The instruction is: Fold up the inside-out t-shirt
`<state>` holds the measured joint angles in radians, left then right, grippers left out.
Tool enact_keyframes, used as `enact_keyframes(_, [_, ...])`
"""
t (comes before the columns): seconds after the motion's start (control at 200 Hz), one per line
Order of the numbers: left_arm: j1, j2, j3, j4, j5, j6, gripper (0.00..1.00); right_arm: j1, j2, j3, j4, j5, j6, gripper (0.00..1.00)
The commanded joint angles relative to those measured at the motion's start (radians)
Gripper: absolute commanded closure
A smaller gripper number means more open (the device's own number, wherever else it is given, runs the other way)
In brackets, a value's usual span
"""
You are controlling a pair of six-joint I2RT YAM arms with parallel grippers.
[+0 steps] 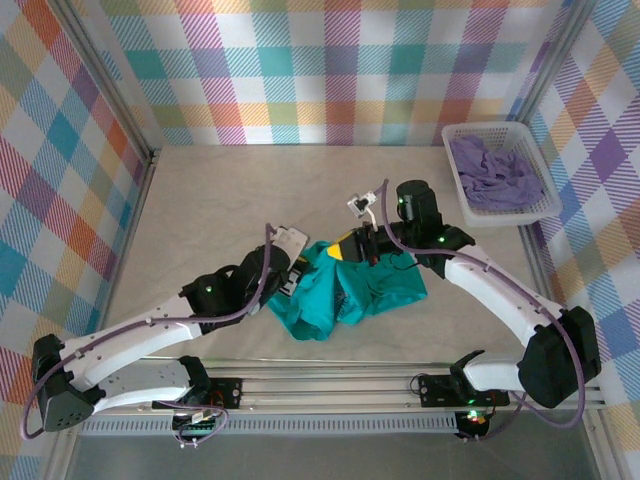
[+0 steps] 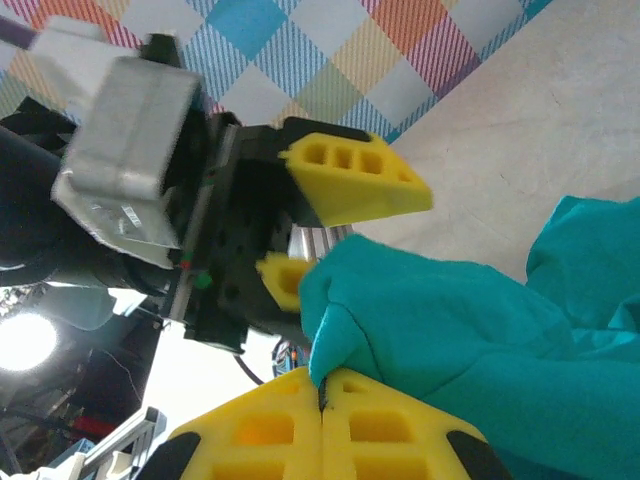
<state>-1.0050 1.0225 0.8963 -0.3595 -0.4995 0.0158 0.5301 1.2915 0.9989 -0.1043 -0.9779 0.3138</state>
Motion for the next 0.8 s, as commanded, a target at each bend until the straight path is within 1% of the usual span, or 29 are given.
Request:
enact_keyframes(0.0, [-0.005,-0.084,-0.032,0.049,-0.004,0.004,0.79,-0.013,0.001,0.031,-0.043,-0.020,0.004,1.00])
enact_keyframes(0.05, [0.011,-0.112,-0.045,0.053,0.046,-0.019,0.92,-0.018,-0.002,0.033,-0.058,-0.014,-0.001,1.00])
enact_keyframes(0.12, [0.055,-0.148,-0.053,0.038,0.141,-0.065,1.00,-0.022,-0.009,0.035,-0.066,-0.013,-0.013,1.00])
enact_keyframes(0.21, [0.124,-0.189,-0.065,0.033,0.284,-0.134,1.00,-0.024,-0.019,0.035,-0.071,-0.002,-0.032,1.00])
enact_keyframes(0.275, [0.173,-0.219,-0.083,0.056,0.435,-0.186,1.00,-0.024,-0.024,0.035,-0.065,-0.006,-0.043,1.00])
enact_keyframes(0.335, [0.216,-0.239,-0.107,0.073,0.561,-0.236,1.00,-0.024,-0.026,0.035,-0.052,-0.040,-0.060,1.00])
enact_keyframes(0.35, [0.231,-0.244,-0.114,0.108,0.590,-0.254,1.00,-0.024,-0.026,0.035,-0.050,-0.049,-0.067,1.00])
enact_keyframes(0.385, [0.264,-0.252,-0.134,0.131,0.649,-0.296,1.00,-0.024,-0.030,0.034,-0.045,-0.079,-0.085,1.00])
enact_keyframes(0.455, [0.342,-0.261,-0.170,0.163,0.723,-0.399,1.00,-0.025,-0.044,0.031,-0.040,-0.120,-0.118,1.00])
enact_keyframes(0.51, [0.395,-0.260,-0.192,0.175,0.759,-0.470,1.00,-0.024,-0.055,0.026,-0.041,-0.161,-0.152,1.00])
enact_keyframes(0.555, [0.420,-0.256,-0.209,0.200,0.798,-0.503,1.00,-0.024,-0.057,0.022,-0.043,-0.175,-0.167,0.98])
enact_keyframes(0.595, [0.425,-0.252,-0.220,0.231,0.833,-0.521,1.00,-0.025,-0.051,0.021,-0.053,-0.176,-0.180,0.96])
enact_keyframes(0.635, [0.425,-0.249,-0.228,0.272,0.870,-0.539,1.00,-0.022,-0.039,0.026,-0.081,-0.144,-0.192,0.93])
enact_keyframes(0.695, [0.425,-0.241,-0.237,0.338,0.933,-0.571,1.00,-0.015,-0.023,0.044,-0.152,-0.034,-0.210,0.89])
enact_keyframes(0.735, [0.425,-0.234,-0.240,0.379,0.970,-0.596,1.00,-0.005,-0.018,0.055,-0.200,0.084,-0.206,0.83])
enact_keyframes(0.765, [0.426,-0.230,-0.242,0.402,0.985,-0.617,1.00,0.000,-0.017,0.065,-0.236,0.210,-0.184,0.79])
enact_keyframes(0.795, [0.425,-0.225,-0.244,0.428,0.993,-0.636,1.00,0.005,-0.017,0.073,-0.272,0.323,-0.158,0.76])
